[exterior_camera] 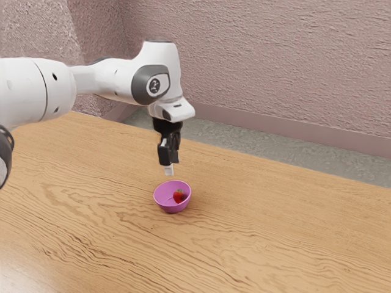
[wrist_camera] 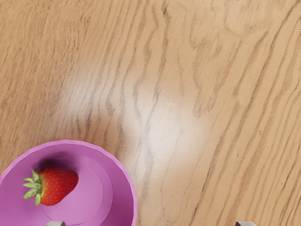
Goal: Take strawberry from the bowl
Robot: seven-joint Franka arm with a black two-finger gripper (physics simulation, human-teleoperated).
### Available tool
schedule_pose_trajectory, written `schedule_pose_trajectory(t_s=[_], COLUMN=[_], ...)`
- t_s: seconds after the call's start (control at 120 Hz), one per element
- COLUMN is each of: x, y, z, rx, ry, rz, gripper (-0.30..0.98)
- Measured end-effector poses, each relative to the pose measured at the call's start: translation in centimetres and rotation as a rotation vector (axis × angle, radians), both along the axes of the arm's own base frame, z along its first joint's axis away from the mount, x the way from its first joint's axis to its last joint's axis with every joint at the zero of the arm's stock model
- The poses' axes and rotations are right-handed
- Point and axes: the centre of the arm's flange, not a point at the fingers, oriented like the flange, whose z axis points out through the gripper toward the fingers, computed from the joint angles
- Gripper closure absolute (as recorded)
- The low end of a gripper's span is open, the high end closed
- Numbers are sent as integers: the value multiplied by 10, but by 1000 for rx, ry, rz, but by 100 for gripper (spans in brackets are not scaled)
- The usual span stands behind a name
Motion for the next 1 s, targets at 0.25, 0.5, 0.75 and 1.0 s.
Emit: schedule_pose_trajectory(t_s=[0.25,0.5,0.75,1.0], x=[16,20,20,22], y=[15,22,37,39], z=[-23,-62,-91,-116], rx=[-24,-47,-48,-47], ry=[-38,-29,-73,-89], rz=[-156,-253,-292,-314], gripper=[35,38,38,38])
